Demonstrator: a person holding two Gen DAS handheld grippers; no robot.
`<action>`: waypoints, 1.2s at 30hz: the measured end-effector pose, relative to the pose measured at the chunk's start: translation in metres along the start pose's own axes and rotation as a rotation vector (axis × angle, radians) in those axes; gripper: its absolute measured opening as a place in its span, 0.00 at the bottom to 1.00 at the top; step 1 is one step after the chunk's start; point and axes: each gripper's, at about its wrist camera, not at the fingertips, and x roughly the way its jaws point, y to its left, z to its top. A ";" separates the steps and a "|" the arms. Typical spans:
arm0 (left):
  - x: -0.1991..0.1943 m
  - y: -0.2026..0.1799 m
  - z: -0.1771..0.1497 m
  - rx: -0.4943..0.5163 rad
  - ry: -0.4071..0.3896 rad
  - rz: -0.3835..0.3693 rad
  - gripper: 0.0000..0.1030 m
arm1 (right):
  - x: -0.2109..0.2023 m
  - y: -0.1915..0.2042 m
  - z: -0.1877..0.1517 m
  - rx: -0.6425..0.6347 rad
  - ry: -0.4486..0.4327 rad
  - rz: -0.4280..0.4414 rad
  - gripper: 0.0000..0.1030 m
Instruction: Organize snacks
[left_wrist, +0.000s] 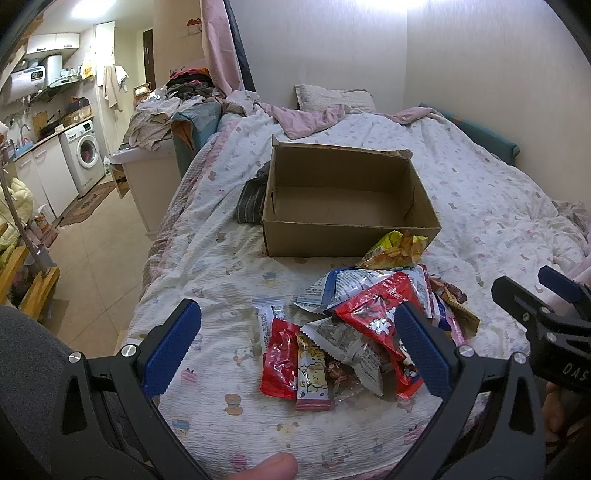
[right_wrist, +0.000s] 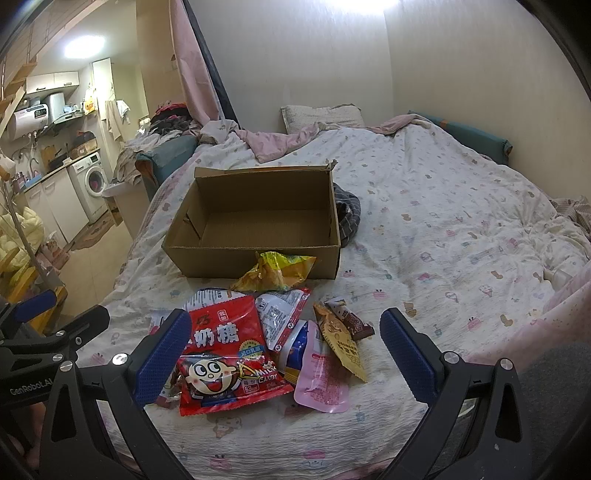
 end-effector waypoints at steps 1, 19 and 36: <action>-0.001 0.001 0.002 -0.002 0.004 -0.001 1.00 | 0.000 0.000 0.000 0.004 0.000 -0.001 1.00; 0.004 0.004 0.035 -0.033 0.044 -0.023 1.00 | 0.004 -0.037 0.042 0.127 0.041 0.055 1.00; 0.103 0.039 0.089 -0.149 0.363 0.010 1.00 | 0.130 -0.100 0.067 0.222 0.611 0.174 0.97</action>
